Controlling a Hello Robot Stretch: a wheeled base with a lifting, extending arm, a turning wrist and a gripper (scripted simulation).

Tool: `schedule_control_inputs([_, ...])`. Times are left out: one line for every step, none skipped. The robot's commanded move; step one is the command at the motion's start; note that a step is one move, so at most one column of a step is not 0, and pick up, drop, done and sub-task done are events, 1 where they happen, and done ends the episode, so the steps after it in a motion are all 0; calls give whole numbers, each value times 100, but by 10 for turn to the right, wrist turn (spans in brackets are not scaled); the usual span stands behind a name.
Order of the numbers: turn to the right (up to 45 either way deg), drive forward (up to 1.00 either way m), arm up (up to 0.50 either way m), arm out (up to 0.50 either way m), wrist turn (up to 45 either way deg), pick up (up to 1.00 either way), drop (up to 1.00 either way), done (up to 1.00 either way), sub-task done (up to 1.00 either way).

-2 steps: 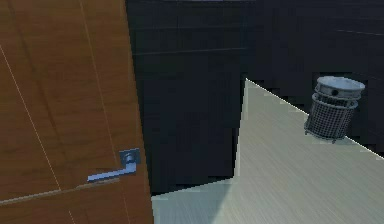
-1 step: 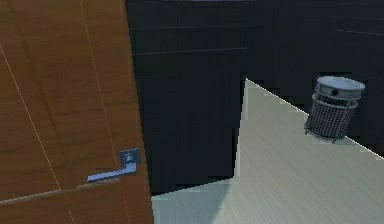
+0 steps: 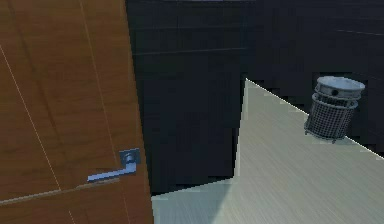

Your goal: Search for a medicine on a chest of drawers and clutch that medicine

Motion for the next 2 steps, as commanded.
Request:
schedule_control_inputs([0,0,0,0,450,0,0,0,0])
schedule_control_inputs([0,0,0,0,450,0,0,0,0])
